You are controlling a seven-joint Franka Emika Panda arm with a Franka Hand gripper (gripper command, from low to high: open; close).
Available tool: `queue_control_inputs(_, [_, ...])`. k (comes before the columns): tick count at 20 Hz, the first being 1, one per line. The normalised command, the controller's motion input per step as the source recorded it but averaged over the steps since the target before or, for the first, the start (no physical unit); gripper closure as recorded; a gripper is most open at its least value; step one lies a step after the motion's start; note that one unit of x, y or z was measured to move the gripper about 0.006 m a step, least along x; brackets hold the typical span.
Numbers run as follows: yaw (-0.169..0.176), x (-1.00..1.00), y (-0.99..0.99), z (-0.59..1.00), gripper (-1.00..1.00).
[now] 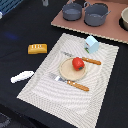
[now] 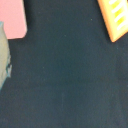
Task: Interact with the objects in diverse but meaningful ways.
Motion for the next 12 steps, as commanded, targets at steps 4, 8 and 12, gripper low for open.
queue_control_inputs(4, [0.020, -0.14, -0.54, -0.45, -1.00])
queue_control_inputs(8, [0.110, -0.33, -0.41, -0.49, -1.00])
queue_control_inputs(12, [0.136, -0.25, -0.29, -0.48, -1.00])
